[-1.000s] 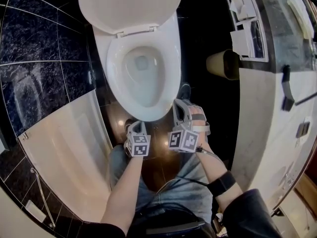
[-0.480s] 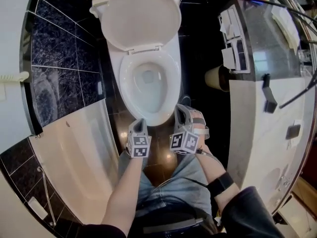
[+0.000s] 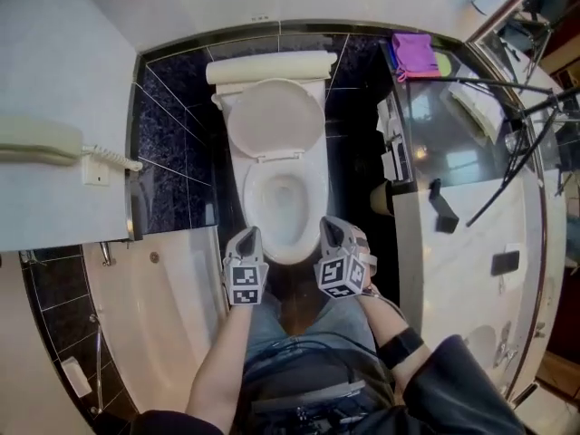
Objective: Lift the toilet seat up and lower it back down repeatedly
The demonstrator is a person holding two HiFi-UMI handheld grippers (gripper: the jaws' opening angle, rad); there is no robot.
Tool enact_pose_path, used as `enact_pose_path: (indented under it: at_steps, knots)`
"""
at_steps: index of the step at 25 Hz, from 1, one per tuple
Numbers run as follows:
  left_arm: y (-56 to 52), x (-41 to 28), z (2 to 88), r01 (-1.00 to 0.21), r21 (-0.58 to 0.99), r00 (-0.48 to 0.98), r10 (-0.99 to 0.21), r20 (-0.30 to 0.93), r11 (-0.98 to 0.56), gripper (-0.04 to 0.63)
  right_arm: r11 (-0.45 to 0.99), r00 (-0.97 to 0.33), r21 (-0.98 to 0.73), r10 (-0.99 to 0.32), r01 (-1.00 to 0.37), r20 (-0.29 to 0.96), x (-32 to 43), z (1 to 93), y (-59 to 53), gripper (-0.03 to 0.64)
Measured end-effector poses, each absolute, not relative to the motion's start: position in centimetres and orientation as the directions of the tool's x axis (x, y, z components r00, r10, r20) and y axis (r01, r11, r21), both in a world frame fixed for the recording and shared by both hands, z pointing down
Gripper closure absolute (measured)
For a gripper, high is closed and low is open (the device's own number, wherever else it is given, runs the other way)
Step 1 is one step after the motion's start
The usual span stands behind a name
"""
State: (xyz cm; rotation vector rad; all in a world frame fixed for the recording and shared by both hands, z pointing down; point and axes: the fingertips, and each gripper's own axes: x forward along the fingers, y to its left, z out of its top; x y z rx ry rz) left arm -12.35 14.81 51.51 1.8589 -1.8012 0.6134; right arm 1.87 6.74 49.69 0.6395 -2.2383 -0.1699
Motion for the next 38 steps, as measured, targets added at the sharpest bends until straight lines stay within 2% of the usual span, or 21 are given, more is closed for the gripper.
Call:
enact_pose_path:
  at_steps: [6, 14, 23, 38]
  knots:
    - [13.4, -12.7, 40.6, -1.000, 0.001, 0.002, -0.849, 0.529, -0.001, 0.595, 0.846, -0.614, 0.220, -0.508, -0.485, 0.604, 3.9, 42.5, 4.7, 0.597]
    - [13.0, -12.4, 33.4, -1.000, -0.004, -0.025, -0.903, 0.430, 0.026, 0.595, 0.820, -0.644, 0.169, -0.540, -0.547, 0.542, 5.8, 37.2, 2.9, 0.597]
    - [14.1, -12.8, 30.4, -0.998, 0.034, -0.036, -0.924, 0.381, 0.053, 0.595, 0.822, -0.649, 0.161, -0.537, -0.547, 0.539, 6.4, 36.0, 3.9, 0.597]
    - [13.2, -13.0, 29.7, -1.000, -0.002, -0.025, -0.933, 0.359, 0.026, 0.595, 0.808, -0.640, 0.188, -0.564, -0.558, 0.522, 5.6, 34.9, 1.9, 0.597]
